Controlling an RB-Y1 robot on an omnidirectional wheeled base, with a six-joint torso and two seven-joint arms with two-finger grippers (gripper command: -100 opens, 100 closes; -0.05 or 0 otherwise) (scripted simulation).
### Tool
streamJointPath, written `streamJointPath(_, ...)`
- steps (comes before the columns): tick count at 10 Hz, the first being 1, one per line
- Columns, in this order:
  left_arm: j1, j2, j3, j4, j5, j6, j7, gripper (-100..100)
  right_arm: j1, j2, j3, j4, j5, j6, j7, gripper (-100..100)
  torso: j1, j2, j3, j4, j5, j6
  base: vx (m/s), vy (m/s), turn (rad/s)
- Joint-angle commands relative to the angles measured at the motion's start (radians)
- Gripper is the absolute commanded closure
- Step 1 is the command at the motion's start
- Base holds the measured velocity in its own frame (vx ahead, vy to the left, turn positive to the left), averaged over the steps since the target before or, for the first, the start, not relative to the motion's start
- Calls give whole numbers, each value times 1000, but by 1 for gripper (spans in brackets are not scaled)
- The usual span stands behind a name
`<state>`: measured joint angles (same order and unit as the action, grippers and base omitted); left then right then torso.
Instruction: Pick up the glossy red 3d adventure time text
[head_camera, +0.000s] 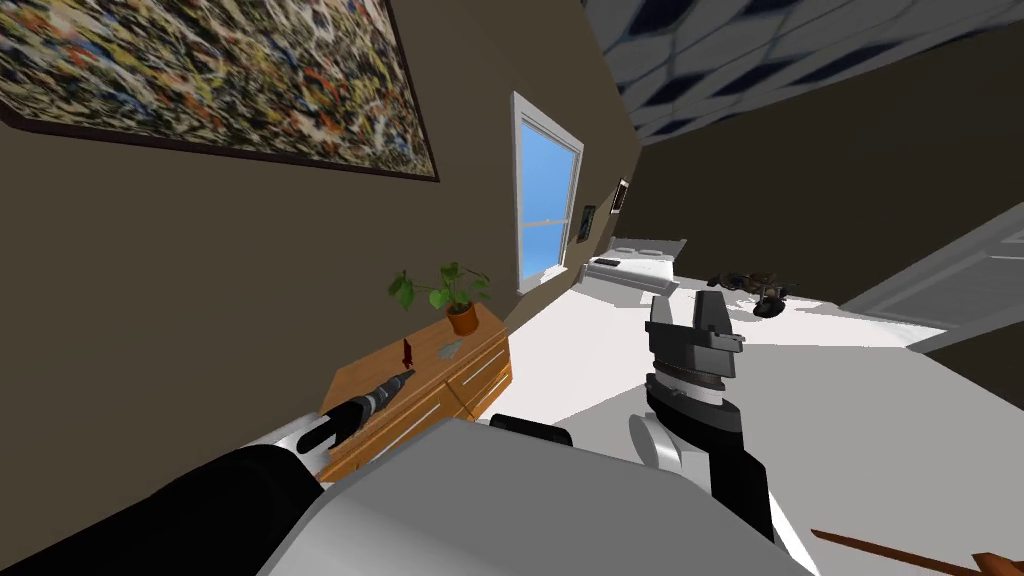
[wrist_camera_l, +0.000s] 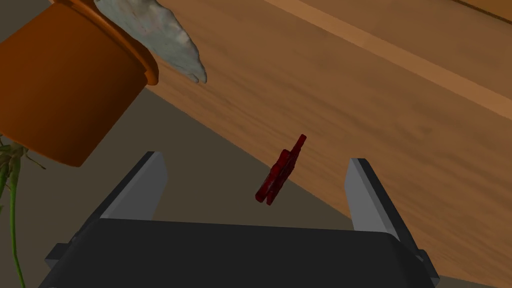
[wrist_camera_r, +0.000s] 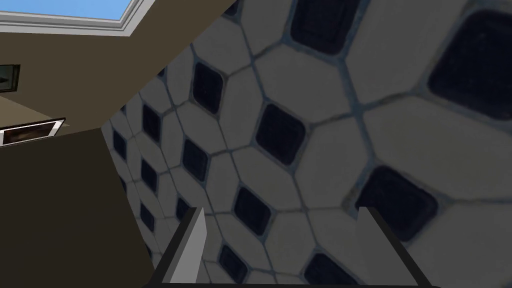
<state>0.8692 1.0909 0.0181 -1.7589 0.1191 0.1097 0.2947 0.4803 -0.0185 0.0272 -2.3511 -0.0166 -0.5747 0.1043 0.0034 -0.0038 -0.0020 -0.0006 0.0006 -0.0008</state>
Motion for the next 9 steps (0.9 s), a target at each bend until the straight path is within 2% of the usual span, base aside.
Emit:
streamJointPath(1,29,48,-8,31,32,36,5,-100,0,0,0,0,0,0,0,0,0,0,0,0,0,0,61,29,-393)
streamJointPath(3,62,106,-23,79,75,71,8,-100,0,0,0,0,0,0,0,0,1,-2,-1,0,0,0,82,37,-313)
streamJointPath(4,62,106,-23,79,75,71,8,-100,0,0,0,0,0,0,0,0,1,-3,-2,-1,0,0,74,49,-83)
streamJointPath(9,133,226,-61,179,175,143,7,-100,0,0,0,0,0,0,0,0,2,-3,-2,-1,1,-1,79,58,-253)
